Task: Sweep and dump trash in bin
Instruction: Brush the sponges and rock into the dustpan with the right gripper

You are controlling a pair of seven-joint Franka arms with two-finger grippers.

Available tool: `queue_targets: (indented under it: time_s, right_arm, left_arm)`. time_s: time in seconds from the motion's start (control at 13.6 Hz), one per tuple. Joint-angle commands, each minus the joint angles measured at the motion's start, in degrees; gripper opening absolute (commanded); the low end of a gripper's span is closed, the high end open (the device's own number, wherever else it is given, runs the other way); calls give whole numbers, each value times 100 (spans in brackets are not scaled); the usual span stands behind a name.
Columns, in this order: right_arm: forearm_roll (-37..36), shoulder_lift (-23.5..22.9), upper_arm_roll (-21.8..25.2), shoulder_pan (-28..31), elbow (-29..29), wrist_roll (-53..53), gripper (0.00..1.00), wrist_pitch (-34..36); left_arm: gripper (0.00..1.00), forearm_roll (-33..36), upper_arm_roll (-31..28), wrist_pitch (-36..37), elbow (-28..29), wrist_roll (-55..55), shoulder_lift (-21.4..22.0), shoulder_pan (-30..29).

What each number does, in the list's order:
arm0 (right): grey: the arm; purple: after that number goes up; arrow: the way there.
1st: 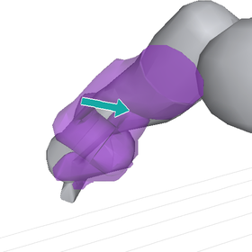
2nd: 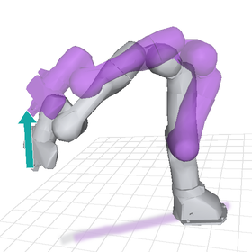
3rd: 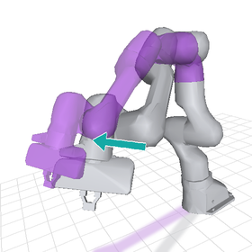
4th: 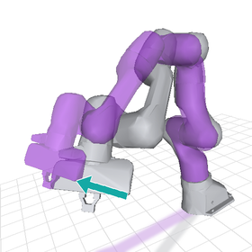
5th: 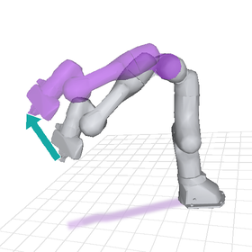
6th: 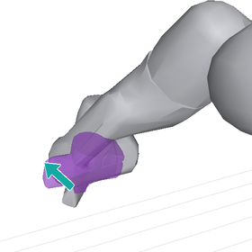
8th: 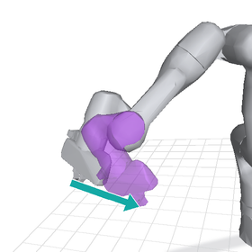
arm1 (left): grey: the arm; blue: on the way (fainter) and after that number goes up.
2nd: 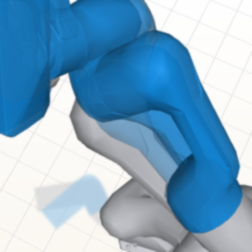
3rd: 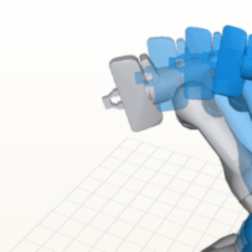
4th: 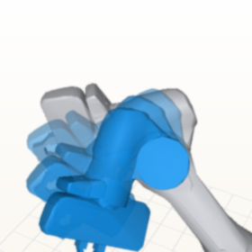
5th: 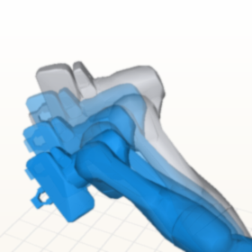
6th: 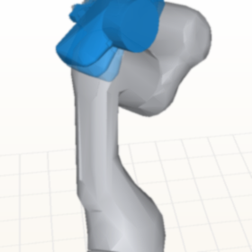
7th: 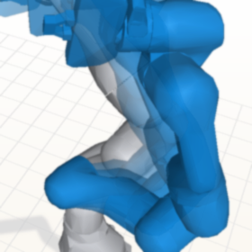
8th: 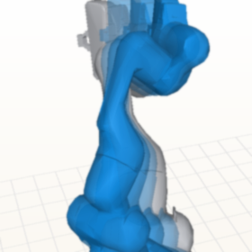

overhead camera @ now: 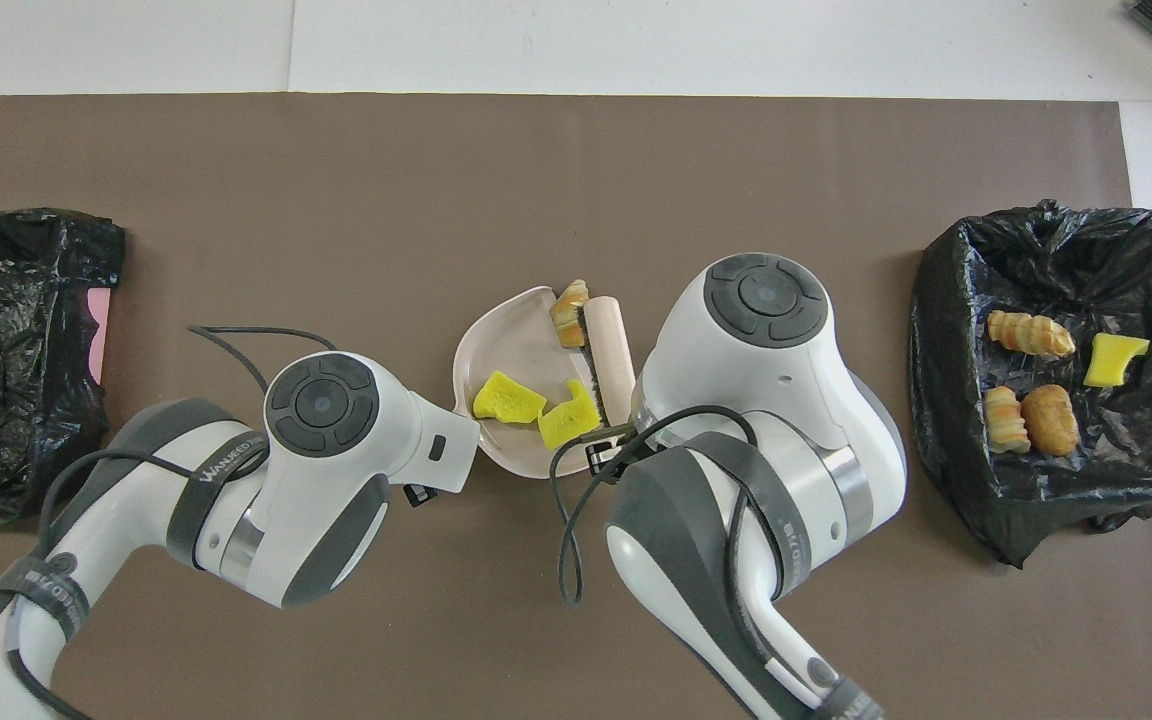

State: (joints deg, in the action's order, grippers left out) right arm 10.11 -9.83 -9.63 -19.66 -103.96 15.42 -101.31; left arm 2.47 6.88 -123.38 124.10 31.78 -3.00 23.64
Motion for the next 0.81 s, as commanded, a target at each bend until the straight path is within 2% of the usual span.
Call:
queue_targets:
  time_s: [0.0, 0.22, 0.37, 0.74]
  right_arm:
    - [-708, 44, -38, 338, -327, 40, 0, -282]
    - [-1228, -579, -48, 392, -47, 22, 0, -748]
    - [-1493, -966, -65, 261, 209, -91, 0, -776]
    - [-1197, -986, -222, -240, 157, -839, 0, -838]
  left_arm:
    - [0, 78, -28, -98, 158, -260, 125, 18]
    - [0, 78, -28, -90, 184, -260, 133, 18]
    - [0, 78, -28, -98, 193, -260, 133, 18]
    - [0, 78, -28, -98, 220, -260, 151, 18]
